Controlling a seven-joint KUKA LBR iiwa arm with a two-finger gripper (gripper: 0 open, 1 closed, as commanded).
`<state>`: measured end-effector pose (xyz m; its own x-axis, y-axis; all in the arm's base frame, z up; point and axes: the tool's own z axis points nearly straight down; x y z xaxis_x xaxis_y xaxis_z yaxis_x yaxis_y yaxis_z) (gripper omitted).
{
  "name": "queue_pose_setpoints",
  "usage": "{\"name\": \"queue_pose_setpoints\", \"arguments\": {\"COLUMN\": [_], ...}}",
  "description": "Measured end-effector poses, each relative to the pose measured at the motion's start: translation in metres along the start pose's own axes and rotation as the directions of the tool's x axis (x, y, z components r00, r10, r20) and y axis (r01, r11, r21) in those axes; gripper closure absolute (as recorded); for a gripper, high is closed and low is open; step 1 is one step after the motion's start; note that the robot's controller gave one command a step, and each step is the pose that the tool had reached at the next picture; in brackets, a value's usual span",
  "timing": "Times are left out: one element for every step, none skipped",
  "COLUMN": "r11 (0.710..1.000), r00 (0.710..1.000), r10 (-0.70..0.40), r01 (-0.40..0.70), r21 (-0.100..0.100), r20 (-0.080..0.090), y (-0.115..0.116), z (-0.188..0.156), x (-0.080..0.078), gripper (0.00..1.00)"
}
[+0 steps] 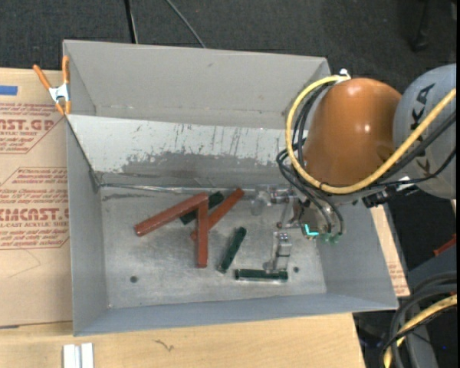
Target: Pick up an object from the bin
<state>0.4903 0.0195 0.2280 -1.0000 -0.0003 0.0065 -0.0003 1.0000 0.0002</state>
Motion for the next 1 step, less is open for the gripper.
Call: {"name": "queue_pose_setpoints", "arguments": {"r11": [0.995], "r00": [0.995], "r10": [0.1], "r01": [-0.1], "r21": [-0.001], "r20": [0.007], "y": [-0.0351], "z": [0.1618], "x": [0.0077], "gripper": [0.0]}}
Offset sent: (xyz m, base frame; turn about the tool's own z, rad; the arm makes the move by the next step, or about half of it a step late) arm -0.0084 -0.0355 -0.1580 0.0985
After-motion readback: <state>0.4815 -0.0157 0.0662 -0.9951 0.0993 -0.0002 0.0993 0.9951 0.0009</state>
